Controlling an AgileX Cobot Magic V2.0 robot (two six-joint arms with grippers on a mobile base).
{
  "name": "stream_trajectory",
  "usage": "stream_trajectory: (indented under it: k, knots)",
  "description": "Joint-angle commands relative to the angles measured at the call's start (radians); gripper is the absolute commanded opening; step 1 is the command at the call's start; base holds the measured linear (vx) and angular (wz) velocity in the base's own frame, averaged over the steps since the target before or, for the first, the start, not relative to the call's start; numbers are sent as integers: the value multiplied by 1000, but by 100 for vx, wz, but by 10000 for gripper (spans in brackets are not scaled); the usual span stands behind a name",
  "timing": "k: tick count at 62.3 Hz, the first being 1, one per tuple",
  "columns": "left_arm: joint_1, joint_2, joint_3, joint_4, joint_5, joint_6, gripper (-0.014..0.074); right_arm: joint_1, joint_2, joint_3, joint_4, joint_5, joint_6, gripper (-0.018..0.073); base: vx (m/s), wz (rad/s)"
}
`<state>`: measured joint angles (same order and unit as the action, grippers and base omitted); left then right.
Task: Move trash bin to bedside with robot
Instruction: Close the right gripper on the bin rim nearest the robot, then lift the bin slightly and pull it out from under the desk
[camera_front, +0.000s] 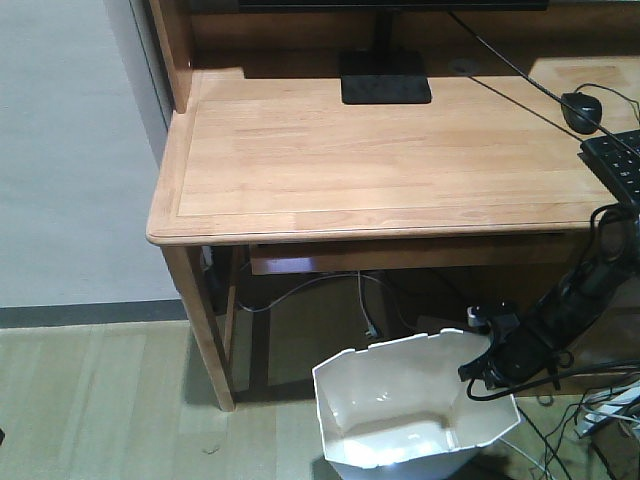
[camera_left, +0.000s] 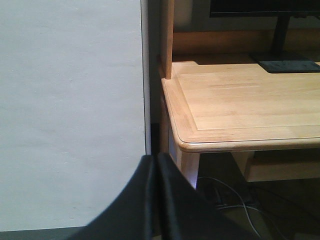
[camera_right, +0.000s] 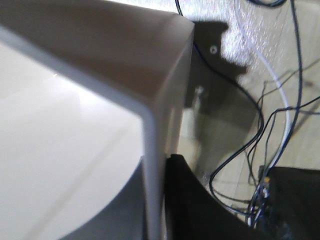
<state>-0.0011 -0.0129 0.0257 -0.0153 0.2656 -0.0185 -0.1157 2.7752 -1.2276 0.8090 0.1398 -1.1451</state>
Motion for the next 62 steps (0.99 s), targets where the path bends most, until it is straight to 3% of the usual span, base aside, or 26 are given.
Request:
stream_trajectory:
  k: [1,18,36,50,62]
  knots:
    - [-3,-14,19,-3,-69,-4,-6,-3,-161,46,151,147,-113,-6,0,0]
    - [-3,-14,19,-3,-69,-4,-6,-3,-364,205,415,220,-373,-6,0,0]
    - [-3,-14,19,-3,-69,-4,-6,-3,-542,403,532,291,-518,-6,0,0]
    - [-3,-14,19,-3,-69,-4,-6,-3,-657,531,565,379,-563,-6,0,0]
    - [-3,-14,19,-3,-69,-4,-6,-3,-697,577,663,390,-569,-6,0,0]
